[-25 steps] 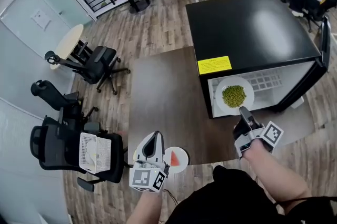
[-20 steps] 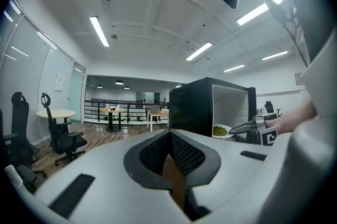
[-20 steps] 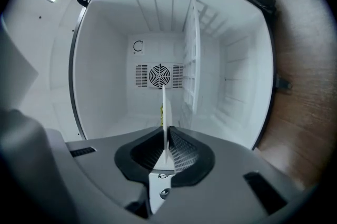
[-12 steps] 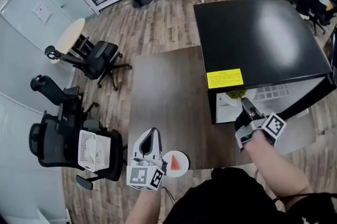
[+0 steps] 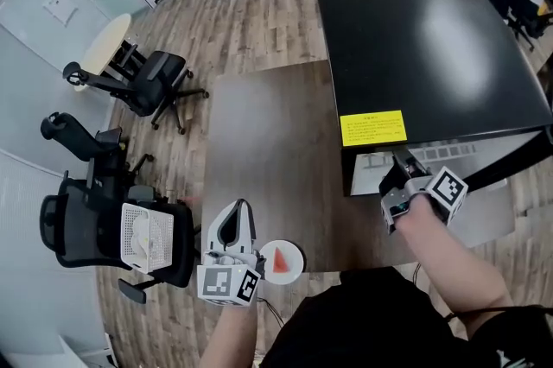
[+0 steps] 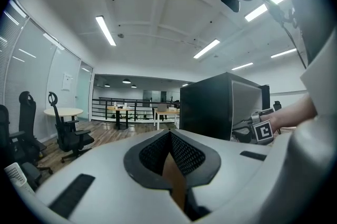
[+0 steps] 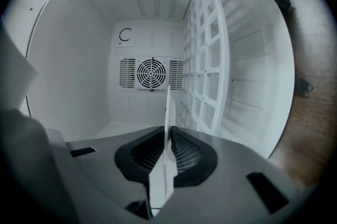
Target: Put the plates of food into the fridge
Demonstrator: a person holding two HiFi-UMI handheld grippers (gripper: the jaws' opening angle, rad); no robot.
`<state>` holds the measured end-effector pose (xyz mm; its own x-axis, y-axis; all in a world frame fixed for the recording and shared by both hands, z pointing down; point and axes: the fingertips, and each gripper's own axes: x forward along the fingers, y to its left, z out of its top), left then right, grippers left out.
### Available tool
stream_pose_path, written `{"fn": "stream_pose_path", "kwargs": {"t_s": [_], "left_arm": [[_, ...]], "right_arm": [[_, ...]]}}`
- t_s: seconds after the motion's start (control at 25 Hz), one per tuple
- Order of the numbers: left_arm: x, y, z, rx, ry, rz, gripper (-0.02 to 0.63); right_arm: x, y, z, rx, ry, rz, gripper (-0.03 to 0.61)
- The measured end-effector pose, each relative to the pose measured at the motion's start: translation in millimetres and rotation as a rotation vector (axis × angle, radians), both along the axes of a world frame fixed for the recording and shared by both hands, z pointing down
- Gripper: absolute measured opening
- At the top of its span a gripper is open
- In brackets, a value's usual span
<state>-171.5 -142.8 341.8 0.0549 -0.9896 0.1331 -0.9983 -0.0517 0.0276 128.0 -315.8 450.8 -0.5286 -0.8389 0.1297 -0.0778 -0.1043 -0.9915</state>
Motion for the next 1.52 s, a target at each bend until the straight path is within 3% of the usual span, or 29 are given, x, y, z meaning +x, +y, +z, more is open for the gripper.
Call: {"fn": "stream_pose_path", "kwargs": {"t_s": [0.44,0.52,0.92,1.52], "left_arm": [[-2,-7,0,-0.002,-0.008,-0.004,0.005],[1,-10,-3,0.001,-0.012,0.004,0.005],[4,-10,-8,0.008,-0.029,0.013,0.005],[-13,19,-15,0.008,-0.024,0.035,0.004]], "right_arm": [[2,-9,-6,0.012,0.117,-0.015,0.046],[0,-8,-6,0.007,0.135,-0.033,0.109],[-5,13,1,-0.020,0.211,-0.082,0.262],[-7,38,1,-0.032,0.250,-0.034,0.265]]}}
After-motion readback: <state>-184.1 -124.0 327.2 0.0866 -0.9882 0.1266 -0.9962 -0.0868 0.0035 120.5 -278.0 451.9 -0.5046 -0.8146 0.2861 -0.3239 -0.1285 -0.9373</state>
